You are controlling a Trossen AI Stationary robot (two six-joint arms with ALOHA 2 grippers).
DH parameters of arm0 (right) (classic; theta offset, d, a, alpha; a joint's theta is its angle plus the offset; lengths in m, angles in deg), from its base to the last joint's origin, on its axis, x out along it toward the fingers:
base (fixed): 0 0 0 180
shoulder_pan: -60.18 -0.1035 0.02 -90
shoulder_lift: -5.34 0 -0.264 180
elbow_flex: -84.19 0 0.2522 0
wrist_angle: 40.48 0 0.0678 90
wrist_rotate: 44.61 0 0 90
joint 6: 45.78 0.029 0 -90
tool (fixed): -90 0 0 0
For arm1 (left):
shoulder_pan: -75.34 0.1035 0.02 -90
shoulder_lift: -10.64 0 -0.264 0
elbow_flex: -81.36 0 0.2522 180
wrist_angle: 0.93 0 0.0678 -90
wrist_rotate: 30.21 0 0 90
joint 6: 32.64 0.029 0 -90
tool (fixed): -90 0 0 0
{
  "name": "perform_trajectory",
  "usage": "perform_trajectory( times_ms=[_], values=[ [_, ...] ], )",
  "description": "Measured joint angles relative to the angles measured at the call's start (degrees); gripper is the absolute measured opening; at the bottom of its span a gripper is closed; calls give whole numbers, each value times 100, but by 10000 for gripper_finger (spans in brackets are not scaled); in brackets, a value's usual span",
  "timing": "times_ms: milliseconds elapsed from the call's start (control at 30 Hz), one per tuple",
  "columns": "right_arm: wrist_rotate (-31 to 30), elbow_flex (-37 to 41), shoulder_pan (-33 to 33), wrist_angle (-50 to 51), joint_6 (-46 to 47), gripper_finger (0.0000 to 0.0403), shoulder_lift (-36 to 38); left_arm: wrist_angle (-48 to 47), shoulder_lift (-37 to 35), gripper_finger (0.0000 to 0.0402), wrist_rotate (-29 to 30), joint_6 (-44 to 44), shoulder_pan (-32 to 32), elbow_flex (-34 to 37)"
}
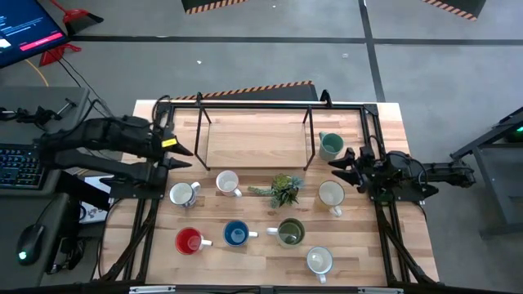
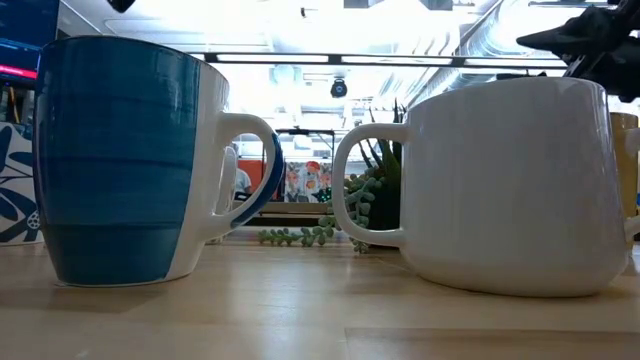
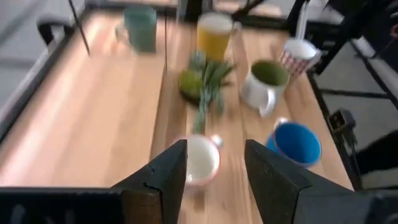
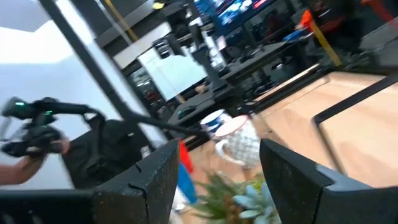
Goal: Place coffee mugs
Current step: Put the blue patterned mug on the shelf
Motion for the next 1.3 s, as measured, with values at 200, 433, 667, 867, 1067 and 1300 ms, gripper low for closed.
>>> perform_trajectory(
  times_ms=[200, 433, 667, 867, 1067, 1300],
  values=[
    [301, 0, -2, -16, 149, 211, 0, -796, 360, 141, -306, -641, 0, -23],
    [330, 0, -2, -18, 149, 211, 1, -2325, 809, 143, -320, -1493, 0, -23],
    [330, 0, 0, -16, 11, 211, 0, -2786, 1188, 155, -256, -2384, -14, 86],
    [461, 0, -2, -11, -6, 211, 2, -2786, 1288, 172, -285, -2805, -296, 687],
    [542, 0, -2, 7, -6, 211, 2, -2250, 1260, 180, -66, -3019, -718, 1143],
    [542, 0, -2, 26, -6, 211, 2, -2161, 1413, 180, 377, -3522, -1144, 1363]
  ],
)
